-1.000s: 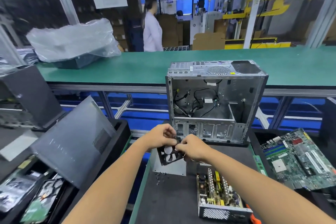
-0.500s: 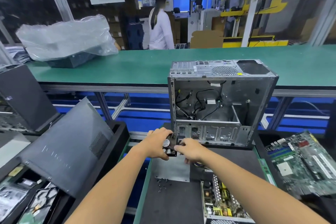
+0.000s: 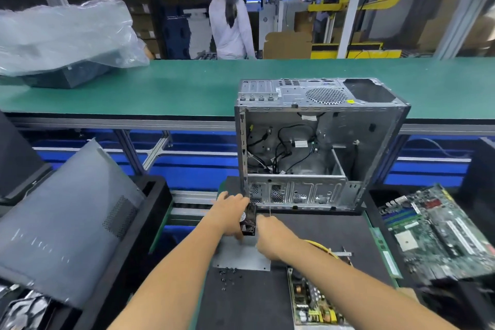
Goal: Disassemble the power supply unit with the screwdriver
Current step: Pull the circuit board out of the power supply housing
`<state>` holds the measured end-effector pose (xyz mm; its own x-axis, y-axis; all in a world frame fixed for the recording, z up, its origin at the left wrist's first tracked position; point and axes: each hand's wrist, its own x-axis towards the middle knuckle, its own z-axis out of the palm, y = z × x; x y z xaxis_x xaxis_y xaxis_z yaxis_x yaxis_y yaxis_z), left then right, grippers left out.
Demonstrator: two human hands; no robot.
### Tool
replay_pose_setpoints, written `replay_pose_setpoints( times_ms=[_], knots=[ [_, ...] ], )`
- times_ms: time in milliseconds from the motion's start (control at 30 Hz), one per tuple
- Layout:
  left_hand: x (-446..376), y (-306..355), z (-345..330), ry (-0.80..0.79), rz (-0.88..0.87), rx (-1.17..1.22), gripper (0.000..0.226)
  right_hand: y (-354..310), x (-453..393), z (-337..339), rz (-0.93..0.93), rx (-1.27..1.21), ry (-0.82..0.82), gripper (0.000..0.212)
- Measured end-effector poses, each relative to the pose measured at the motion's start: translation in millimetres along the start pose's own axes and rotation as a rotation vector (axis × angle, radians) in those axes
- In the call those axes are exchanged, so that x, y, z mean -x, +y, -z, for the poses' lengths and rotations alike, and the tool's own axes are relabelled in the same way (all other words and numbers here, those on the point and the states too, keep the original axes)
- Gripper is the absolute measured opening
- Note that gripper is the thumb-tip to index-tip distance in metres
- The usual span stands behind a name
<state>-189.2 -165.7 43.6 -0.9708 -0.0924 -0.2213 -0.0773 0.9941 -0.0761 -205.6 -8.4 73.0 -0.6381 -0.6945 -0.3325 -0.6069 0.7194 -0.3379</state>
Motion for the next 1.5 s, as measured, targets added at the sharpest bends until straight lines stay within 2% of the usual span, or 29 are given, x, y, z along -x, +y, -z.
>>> replay_pose_setpoints(
  times_ms=[100, 267, 333, 400, 500, 600, 933, 1033, 1100, 1233, 1400, 1500],
  knots=[
    [-5, 2, -8, -0.002, 0.020, -0.015, 0.076, 2, -6, -3, 0.003, 0.056, -0.032, 0.009],
    [-7, 2, -19, -0.047, -0.003, -0.123, 0.065, -3, -17, -12, 0.032, 0.190, -0.114, 0.010],
    [-7, 3, -24, -0.070, -0.011, -0.135, 0.067, -4, -20, -16, 0.066, 0.264, -0.124, 0.010],
    [-6, 3, -28, -0.084, -0.017, -0.136, 0.072, -4, -21, -21, 0.105, 0.341, -0.113, 0.020],
    [-4, 4, -34, -0.107, -0.026, -0.141, 0.087, 0, -21, -27, 0.167, 0.571, -0.093, 0.024],
    [-2, 3, -40, -0.119, -0.029, -0.141, 0.088, 5, -23, -31, 0.180, 0.682, -0.134, 0.025],
    [6, 10, -44, -0.105, 0.028, 0.011, 0.075, 16, -16, -37, 0.239, 0.682, -0.189, 0.023],
    [10, 13, -43, -0.123, 0.037, 0.135, 0.076, 17, -10, -33, 0.271, 0.582, -0.131, 0.015],
    [14, 17, -38, -0.121, 0.035, 0.190, 0.068, 17, -2, -25, 0.288, 0.474, -0.054, 0.008],
    [16, 27, -17, -0.078, 0.063, 0.376, 0.063, 29, 19, 9, 0.221, 0.294, 0.057, 0.018],
    [20, 73, 16, 0.150, 0.055, 0.680, 0.036, 73, 58, 53, 0.070, 0.148, 0.121, 0.019],
    [30, 109, 35, 0.206, -0.090, 0.607, 0.006, 105, 82, 62, -0.024, 0.095, 0.132, 0.016]
  ],
)
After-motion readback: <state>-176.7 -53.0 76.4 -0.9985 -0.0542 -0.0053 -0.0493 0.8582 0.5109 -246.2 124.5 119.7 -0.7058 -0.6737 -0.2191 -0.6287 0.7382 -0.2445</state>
